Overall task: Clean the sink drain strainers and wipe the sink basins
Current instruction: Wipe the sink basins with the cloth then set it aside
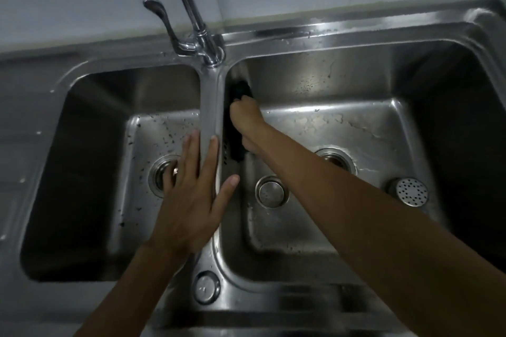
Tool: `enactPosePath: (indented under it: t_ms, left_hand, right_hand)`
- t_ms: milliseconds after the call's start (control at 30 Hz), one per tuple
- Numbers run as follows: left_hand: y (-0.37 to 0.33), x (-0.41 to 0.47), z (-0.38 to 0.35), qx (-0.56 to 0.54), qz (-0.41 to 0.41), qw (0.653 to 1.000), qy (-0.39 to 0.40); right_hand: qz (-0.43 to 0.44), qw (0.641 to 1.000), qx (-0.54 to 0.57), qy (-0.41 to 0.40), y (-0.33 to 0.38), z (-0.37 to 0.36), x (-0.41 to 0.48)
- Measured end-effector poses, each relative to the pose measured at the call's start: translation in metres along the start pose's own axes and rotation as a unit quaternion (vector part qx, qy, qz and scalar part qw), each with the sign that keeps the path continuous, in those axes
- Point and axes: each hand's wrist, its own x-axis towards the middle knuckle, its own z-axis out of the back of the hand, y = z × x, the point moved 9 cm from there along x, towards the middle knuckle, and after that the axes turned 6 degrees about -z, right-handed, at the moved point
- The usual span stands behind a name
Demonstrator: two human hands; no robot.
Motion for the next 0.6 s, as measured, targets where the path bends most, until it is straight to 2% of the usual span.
enactPosePath:
  t_ms: [100, 233, 300, 333, 400, 433, 500, 533, 600]
  left_hand:
    - [0.004, -0.001, -0.001, 0.018, 0.017, 1.000, 0.004]
    - [-0.003, -0.018, -0.004, 0.057, 0.007, 0.998, 0.040]
    - [-0.009, -0.048, -0.007, 0.092, -0.035, 0.993, 0.067]
    - [-0.008, -0.067, -0.010, 0.104, -0.051, 0.990, 0.080]
    - [0.003, -0.105, -0.015, 0.112, -0.051, 0.987, 0.104]
    - [0.014, -0.122, -0.015, 0.113, -0.039, 0.986, 0.117]
    - [0.036, -0.148, -0.009, 0.130, -0.025, 0.981, 0.139]
    - [0.047, -0.158, -0.003, 0.141, -0.024, 0.979, 0.145]
    - [0.079, -0.177, 0.016, 0.162, -0.002, 0.976, 0.145]
  right_hand:
    - [0.109, 0.992, -0.059, 0.036, -0.004, -0.001, -0.055]
    - [0.253, 0.954, -0.135, 0.088, -0.020, 0.010, -0.136]
    - [0.338, 0.900, -0.236, 0.140, -0.027, -0.002, -0.176]
    - [0.377, 0.858, -0.307, 0.166, -0.037, -0.016, -0.193]
    - [0.447, 0.750, -0.460, 0.162, -0.060, -0.049, -0.221]
    - [0.447, 0.716, -0.513, 0.157, -0.067, -0.065, -0.232]
    - [0.451, 0.694, -0.543, 0.138, -0.077, -0.089, -0.249]
    - [0.445, 0.701, -0.538, 0.146, -0.081, -0.101, -0.255]
    - [0.390, 0.740, -0.514, 0.188, -0.088, -0.128, -0.261]
